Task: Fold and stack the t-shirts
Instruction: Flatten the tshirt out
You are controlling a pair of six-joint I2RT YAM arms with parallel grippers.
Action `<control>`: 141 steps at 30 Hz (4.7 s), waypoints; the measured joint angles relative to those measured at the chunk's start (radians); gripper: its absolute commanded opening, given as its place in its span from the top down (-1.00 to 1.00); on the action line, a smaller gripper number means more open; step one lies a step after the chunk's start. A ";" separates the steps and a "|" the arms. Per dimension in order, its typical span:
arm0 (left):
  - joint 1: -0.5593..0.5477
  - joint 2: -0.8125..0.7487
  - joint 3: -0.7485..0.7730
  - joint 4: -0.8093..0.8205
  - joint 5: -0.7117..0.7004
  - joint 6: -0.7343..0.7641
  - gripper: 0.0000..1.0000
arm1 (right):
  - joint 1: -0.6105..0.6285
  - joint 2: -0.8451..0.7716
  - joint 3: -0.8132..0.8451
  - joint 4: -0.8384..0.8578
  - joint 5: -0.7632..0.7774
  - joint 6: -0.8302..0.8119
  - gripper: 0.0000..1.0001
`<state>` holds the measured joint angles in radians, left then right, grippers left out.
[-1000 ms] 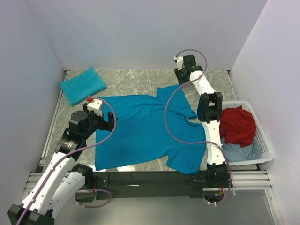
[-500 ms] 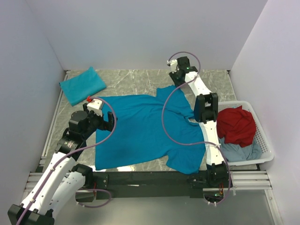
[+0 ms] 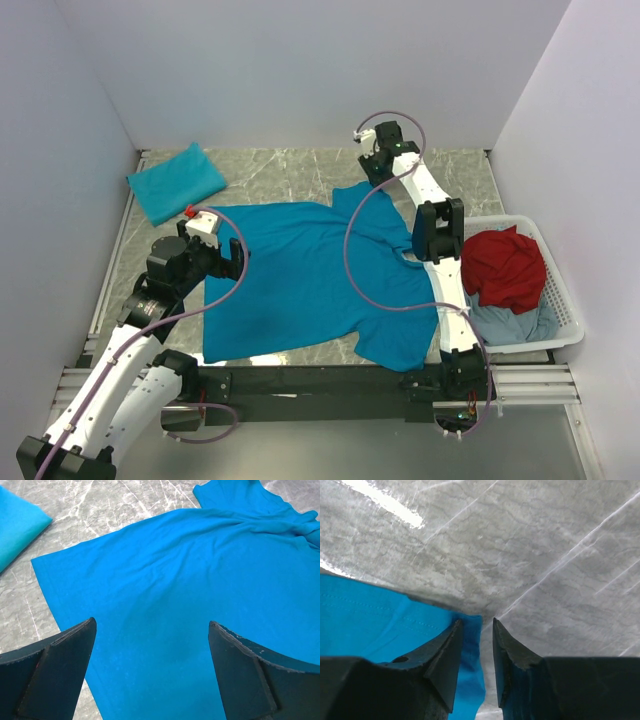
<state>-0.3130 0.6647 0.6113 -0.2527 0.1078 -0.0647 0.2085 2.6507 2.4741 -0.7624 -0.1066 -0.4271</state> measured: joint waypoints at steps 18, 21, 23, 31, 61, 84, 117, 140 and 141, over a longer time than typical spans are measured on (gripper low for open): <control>0.000 0.000 0.000 0.000 0.000 0.000 -0.99 | -0.066 -0.010 -0.014 -0.029 -0.102 0.105 1.00; 0.000 0.001 0.000 0.000 0.000 0.000 -0.99 | -0.089 -0.036 -0.061 0.002 -0.110 0.125 1.00; 0.000 0.001 0.000 0.000 0.000 0.000 -0.99 | -0.099 -0.052 -0.087 0.017 -0.114 0.137 1.00; 0.002 0.001 0.000 0.000 0.000 0.000 -0.99 | -0.115 -0.117 -0.112 0.046 -0.135 0.177 1.00; 0.002 0.006 0.000 0.000 0.001 0.000 -0.99 | -0.048 -0.469 -0.704 0.159 -0.245 0.158 1.00; 0.002 0.007 0.000 0.000 0.011 0.000 -0.99 | 0.042 -0.484 -0.750 0.174 -0.158 0.138 0.56; 0.002 0.008 0.000 0.000 0.013 0.000 -0.99 | 0.040 -0.484 -0.731 0.154 -0.141 0.137 0.53; 0.204 0.437 0.206 0.094 0.078 -0.234 -0.70 | -0.005 -0.612 -0.727 0.184 -0.119 0.131 1.00; 0.241 0.507 0.242 0.107 0.110 -0.257 -0.62 | -0.010 -0.623 -0.728 0.187 -0.121 0.131 1.00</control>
<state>-0.0719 1.1717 0.8532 -0.1459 0.2180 -0.3214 0.1989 2.0277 1.7462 -0.5755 -0.2276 -0.2962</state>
